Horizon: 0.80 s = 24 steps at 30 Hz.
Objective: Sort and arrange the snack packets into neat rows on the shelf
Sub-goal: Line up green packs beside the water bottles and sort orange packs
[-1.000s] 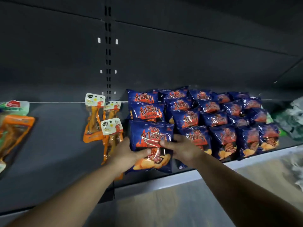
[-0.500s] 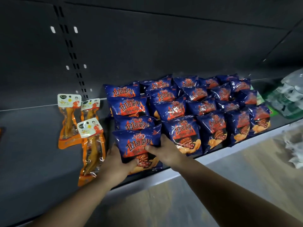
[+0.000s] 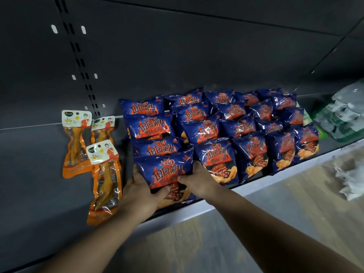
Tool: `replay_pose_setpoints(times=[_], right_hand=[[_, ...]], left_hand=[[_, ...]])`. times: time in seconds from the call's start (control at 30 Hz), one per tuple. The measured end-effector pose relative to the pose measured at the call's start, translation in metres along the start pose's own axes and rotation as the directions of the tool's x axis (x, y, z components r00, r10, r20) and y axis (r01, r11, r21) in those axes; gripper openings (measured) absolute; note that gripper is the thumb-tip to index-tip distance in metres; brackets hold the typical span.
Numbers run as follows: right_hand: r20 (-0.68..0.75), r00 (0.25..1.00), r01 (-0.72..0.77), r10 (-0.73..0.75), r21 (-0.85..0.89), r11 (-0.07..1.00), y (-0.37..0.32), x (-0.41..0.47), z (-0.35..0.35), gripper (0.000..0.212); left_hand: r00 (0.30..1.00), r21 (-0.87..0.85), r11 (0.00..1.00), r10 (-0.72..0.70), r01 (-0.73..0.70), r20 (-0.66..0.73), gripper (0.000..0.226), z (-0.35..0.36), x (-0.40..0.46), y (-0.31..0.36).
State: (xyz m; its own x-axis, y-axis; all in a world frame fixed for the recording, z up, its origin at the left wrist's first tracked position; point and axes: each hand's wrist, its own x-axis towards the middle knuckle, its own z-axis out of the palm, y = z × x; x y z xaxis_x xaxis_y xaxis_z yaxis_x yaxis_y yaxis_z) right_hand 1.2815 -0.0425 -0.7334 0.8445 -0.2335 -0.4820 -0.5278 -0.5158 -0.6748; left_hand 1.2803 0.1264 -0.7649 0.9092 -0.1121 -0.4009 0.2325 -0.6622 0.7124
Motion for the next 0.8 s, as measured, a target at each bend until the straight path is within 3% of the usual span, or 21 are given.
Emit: replay_pose_setpoints(times=[0.37,0.6,0.8], right_hand=[[-0.024,0.999,0.038,-0.041,-0.129,0.991,-0.004,-0.012,-0.007,0.04],[-0.014,0.999,0.034,-0.037,-0.143,0.989,-0.007,-0.018,-0.01,0.038],[-0.043,0.998,0.045,-0.052,-0.152,0.987,-0.005,-0.021,-0.009,0.041]], left_hand=[[1.0,0.104,0.995,0.004,-0.006,0.02,0.084,0.008,0.005,0.002],[0.999,-0.055,0.998,0.018,-0.016,0.036,0.068,0.0,0.008,-0.003],[0.998,0.018,0.998,0.053,-0.054,0.029,0.063,-0.001,0.004,-0.002]])
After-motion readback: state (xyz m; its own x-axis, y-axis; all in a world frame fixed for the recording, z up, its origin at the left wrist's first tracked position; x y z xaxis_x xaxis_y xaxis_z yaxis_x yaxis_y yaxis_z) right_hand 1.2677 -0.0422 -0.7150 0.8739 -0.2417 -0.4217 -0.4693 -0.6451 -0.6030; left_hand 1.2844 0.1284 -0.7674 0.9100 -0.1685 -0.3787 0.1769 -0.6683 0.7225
